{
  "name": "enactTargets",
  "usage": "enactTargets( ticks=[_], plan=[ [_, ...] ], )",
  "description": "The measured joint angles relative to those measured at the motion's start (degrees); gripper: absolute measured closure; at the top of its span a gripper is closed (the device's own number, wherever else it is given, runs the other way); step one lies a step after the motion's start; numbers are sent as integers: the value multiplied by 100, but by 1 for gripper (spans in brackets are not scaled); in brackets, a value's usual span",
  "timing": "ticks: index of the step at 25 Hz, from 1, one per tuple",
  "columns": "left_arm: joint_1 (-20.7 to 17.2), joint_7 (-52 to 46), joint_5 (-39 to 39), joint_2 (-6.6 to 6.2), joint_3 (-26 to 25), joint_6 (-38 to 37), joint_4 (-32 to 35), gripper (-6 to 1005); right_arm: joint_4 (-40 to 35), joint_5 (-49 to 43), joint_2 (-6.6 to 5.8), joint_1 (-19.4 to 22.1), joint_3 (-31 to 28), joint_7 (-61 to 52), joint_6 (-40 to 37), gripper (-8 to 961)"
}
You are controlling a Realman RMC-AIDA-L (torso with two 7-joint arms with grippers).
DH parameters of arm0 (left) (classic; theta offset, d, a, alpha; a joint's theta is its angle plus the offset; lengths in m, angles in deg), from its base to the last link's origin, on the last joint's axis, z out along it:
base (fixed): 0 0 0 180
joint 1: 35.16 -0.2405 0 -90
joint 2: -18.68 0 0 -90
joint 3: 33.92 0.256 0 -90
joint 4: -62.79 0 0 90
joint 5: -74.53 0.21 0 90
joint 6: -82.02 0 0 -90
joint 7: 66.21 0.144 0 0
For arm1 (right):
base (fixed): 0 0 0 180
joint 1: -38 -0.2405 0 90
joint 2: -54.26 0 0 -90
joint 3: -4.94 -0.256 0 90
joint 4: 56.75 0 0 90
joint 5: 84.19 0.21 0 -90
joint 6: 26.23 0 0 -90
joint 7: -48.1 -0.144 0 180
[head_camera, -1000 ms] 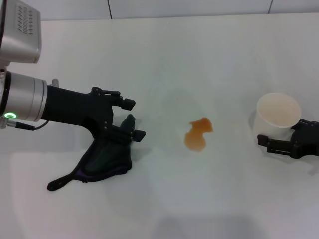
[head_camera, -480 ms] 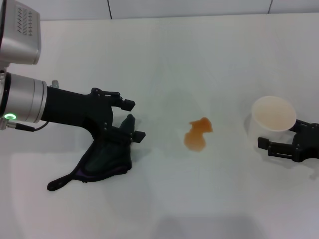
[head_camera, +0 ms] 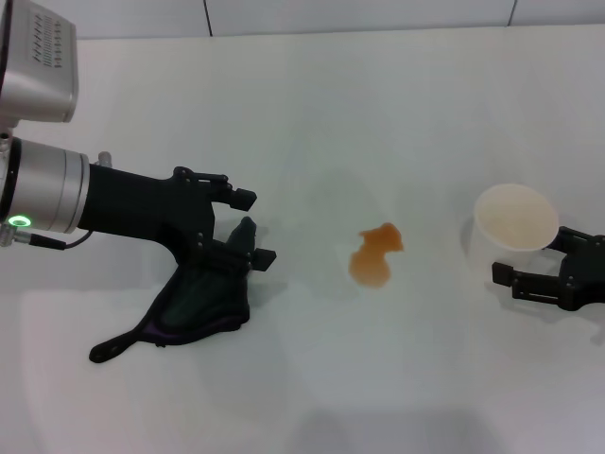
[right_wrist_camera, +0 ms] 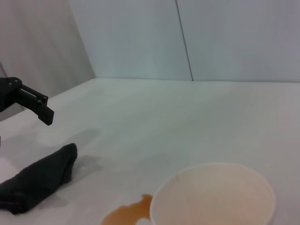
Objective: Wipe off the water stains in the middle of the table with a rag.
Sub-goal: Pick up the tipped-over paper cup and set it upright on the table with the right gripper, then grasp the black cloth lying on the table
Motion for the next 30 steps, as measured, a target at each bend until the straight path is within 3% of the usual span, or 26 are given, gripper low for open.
enactTargets(
  ticks=[12, 23, 30],
  plan=[
    [-13, 10, 0, 0, -2, 0, 0, 122, -226, -5, -9, 235, 0, -33, -225, 87],
    [-18, 38, -3, 0, -1, 0, 0, 122, -1265, -7, 25, 845, -129, -203, -517, 87],
    [-17, 42, -8, 0, -1, 0, 0, 122, -1771, 36, 39, 994, -283, -225, -601, 87]
  ],
)
